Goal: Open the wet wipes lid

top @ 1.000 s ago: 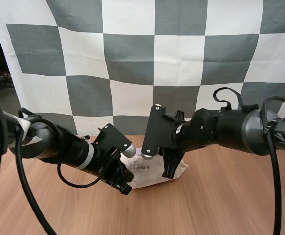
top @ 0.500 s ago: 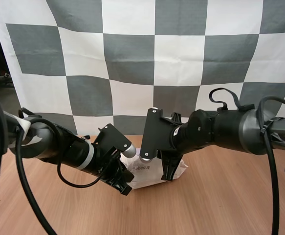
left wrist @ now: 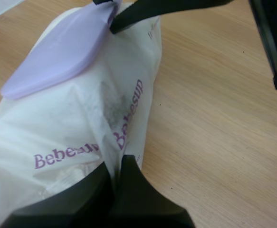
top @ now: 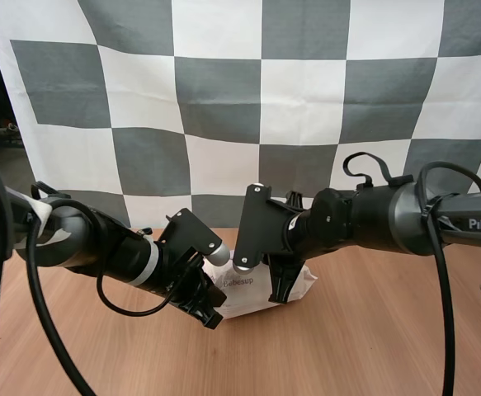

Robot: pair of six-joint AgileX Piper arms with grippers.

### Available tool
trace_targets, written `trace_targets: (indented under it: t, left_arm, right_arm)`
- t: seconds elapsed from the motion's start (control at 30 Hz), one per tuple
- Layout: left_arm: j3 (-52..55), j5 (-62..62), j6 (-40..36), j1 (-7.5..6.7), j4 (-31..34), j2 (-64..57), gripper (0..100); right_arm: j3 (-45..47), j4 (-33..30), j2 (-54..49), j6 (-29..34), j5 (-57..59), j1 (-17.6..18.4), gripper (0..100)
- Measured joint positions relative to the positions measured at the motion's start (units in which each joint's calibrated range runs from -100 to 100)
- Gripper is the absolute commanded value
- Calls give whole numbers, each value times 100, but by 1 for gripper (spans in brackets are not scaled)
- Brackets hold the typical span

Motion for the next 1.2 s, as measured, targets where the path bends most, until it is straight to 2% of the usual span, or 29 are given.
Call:
trace_targets:
  t: [0.03,0.27,0.47,0.67,0.73,1.2]
  left_arm:
    - [0,0,0,0,0,0,0]
    - [-11,-16,0,0,0,0,0]
    - [-11,-16,35,0,-12,0,0]
    - [-11,-16,35,0,-37,0,0]
    - [8,2,46,0,115,0,0]
    - [-2,-7,46,0,146,0,0]
  right_arm:
    - [0,0,0,0,0,0,0]
    - [0,0,0,0,56,0,0]
    - [-15,0,0,0,-467,0,0]
    - [-130,-14,0,30,-493,0,0]
    - [-562,41,0,256,-925,0,0]
    - [-598,-48,463,236,-770,-49,0]
